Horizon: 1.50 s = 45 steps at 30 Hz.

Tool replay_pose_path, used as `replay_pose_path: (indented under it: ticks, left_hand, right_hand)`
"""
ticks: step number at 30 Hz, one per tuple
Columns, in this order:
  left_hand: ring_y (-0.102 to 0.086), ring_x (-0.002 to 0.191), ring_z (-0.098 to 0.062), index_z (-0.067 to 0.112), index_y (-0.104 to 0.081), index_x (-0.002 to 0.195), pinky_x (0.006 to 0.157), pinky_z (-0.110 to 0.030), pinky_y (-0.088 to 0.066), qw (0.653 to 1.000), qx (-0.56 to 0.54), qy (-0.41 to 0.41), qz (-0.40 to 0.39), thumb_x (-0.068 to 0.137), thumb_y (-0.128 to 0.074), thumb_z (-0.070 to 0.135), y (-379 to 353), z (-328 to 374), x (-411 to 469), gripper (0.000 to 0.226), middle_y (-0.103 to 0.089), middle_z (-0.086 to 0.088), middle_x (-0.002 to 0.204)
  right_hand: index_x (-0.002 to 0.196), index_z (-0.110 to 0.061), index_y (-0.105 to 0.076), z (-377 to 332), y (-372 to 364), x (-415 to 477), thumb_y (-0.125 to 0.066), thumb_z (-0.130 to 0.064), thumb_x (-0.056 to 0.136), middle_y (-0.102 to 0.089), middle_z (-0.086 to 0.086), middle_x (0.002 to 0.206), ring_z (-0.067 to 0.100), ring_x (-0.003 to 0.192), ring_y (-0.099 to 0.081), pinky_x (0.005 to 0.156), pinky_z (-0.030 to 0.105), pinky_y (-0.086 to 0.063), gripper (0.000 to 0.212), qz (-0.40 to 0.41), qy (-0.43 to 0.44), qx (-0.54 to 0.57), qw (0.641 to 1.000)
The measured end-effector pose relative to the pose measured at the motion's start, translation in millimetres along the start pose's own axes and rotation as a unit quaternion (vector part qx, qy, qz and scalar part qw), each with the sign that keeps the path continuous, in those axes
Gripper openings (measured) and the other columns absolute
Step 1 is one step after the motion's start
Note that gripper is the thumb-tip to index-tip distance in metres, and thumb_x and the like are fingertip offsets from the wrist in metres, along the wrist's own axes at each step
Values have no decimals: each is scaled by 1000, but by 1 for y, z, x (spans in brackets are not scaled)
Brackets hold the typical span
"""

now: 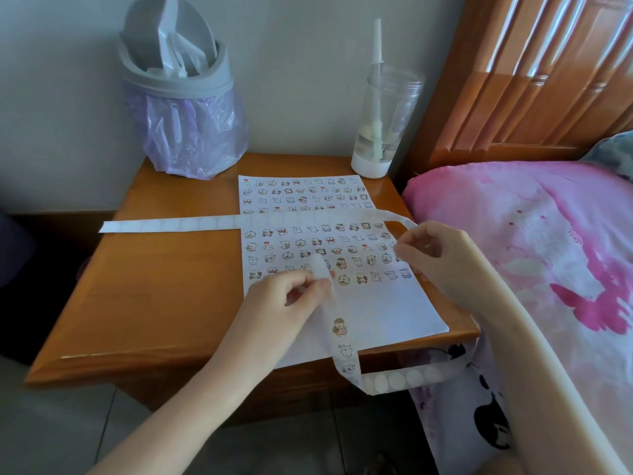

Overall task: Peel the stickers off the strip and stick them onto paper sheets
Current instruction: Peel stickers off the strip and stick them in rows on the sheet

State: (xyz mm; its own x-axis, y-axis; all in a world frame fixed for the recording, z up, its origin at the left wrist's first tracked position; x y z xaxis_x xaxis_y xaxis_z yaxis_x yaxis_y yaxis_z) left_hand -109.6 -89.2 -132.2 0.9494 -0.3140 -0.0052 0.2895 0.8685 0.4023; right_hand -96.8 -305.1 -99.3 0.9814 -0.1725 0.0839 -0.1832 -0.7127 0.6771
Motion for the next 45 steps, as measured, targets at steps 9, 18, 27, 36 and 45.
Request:
replay_pose_path:
  ticks: [9,18,27,36,45]
  left_hand:
    - [-67,69,-4,19,-70,83,59,-3,-44,986,-149,-10,72,91,-51,30,20,21,-7,23,-71,18,75]
    - [-70,73,-9,23,-69,84,51,-21,-56,976,-217,19,4,79,-48,45,24,30,-12,31,-73,7,77]
    - [-72,71,-14,8,-68,88,59,-20,-57,975,-220,33,10,85,-60,22,32,26,-14,16,-74,-1,77]
    - [-71,72,-12,11,-72,87,61,-20,-57,978,-203,31,25,87,-56,23,36,23,-16,20,-74,1,76]
    - [-71,71,-10,11,-71,84,59,-21,-58,980,-186,51,42,87,-58,23,41,18,-18,18,-74,4,75]
  right_hand:
    - [93,-17,-64,-64,-35,-38,-75,-24,75,-72,1,81,14,73,-68,72,30,-58,22,-166,78,144,973]
    - [88,-9,-61,-72,-31,-42,-72,-6,77,-74,2,80,17,70,-71,57,26,-57,16,-177,76,204,960]
    - [83,-11,-71,-72,-36,-43,-72,-10,78,-74,-2,78,14,68,-70,63,26,-58,6,-109,115,181,971]
    - [86,-9,-71,-77,-42,-47,-70,-7,78,-74,-5,82,8,73,-71,65,16,-55,9,-106,116,189,969]
    - [78,-24,-69,-82,-47,-50,-72,-14,78,-67,-12,82,6,81,-64,73,23,-55,11,-64,144,109,981]
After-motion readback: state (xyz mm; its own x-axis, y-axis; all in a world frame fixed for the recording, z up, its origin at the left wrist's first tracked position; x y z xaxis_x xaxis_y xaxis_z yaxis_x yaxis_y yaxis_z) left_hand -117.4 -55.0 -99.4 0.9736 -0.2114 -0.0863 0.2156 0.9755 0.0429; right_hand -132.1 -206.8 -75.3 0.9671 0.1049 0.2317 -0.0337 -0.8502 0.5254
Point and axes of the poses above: each hand's wrist, its own x-axis towards the middle knuckle, its own y-axis out of the back of the hand, z = x × y, the point moved 3 cm from there along x, towards the middle knuckle
